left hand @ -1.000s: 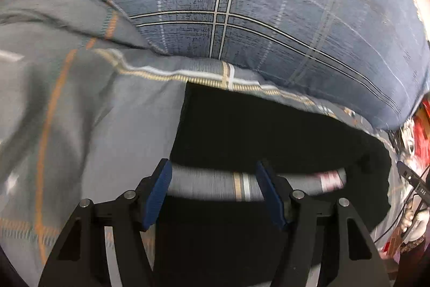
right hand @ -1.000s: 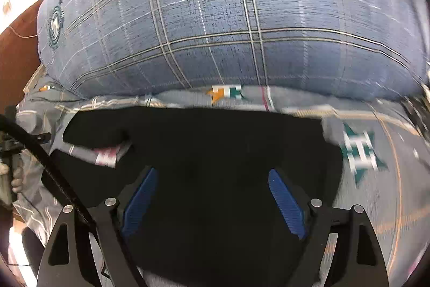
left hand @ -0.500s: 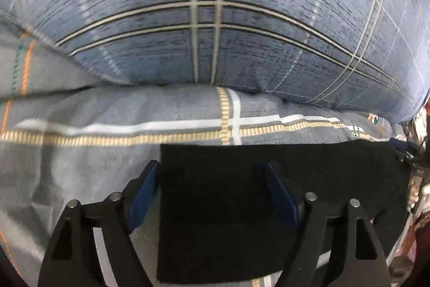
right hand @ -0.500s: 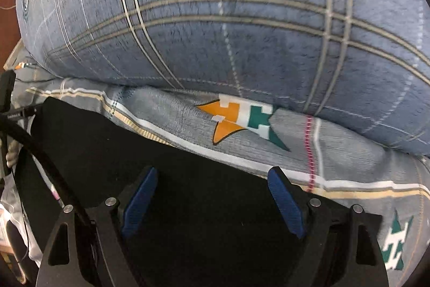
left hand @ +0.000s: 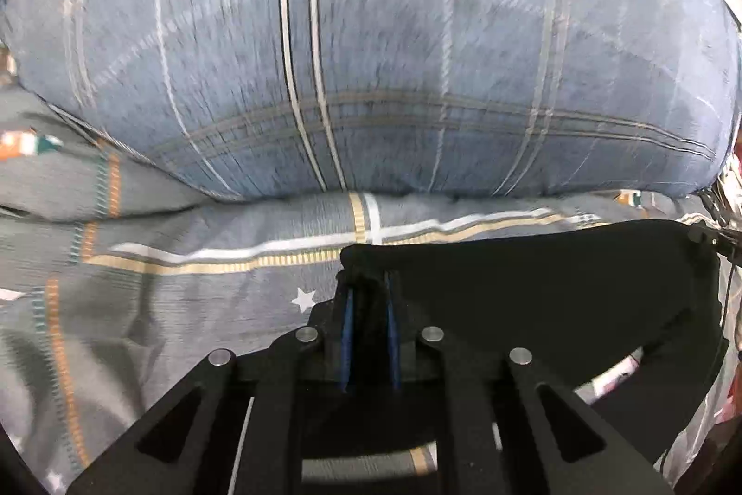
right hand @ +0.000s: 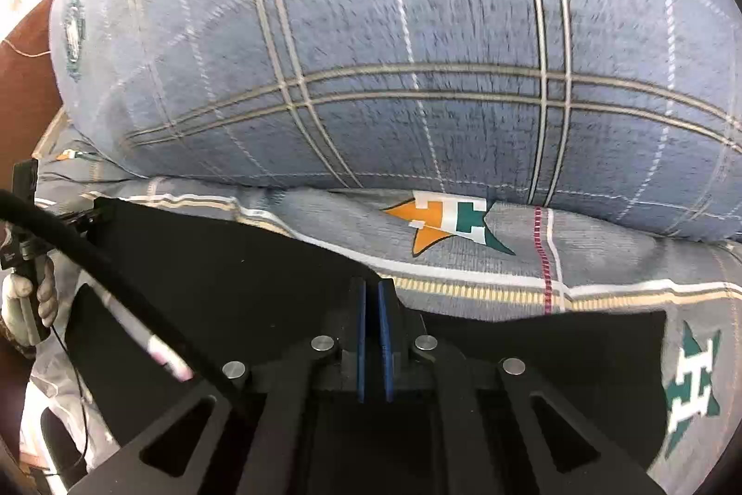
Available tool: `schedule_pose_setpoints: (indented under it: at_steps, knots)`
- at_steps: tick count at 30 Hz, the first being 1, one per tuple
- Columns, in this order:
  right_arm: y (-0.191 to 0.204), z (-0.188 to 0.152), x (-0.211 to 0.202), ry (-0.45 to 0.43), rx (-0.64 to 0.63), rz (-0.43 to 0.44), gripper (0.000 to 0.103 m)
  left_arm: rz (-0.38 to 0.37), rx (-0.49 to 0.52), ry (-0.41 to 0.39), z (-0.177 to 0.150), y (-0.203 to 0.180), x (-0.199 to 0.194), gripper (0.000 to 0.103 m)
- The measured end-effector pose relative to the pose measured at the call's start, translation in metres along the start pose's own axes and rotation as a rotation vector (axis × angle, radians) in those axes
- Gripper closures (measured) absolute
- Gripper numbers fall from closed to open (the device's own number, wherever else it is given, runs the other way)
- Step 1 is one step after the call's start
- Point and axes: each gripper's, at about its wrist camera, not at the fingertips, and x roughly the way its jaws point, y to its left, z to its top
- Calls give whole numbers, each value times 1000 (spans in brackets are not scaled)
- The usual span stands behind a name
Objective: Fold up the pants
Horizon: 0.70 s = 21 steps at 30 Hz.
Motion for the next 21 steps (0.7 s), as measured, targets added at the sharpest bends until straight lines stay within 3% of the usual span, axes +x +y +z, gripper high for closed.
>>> schedule_pose_setpoints:
  at_steps: [4,11,17,21]
  knots:
    - [16,-16,-29,-32,8,2,97,18,42,-90,-17,-12,-46,91]
    - [40,-88,-70,-63,44,44,97,39,67,-201,-82,-16,-110,91]
    - [48,-165,-77,-13,98,95,97,80,79,-210,-167,-11,-136,91]
    - [43,-208,-69,24,167,90,97,127,55,-146,-215,1,-137,91]
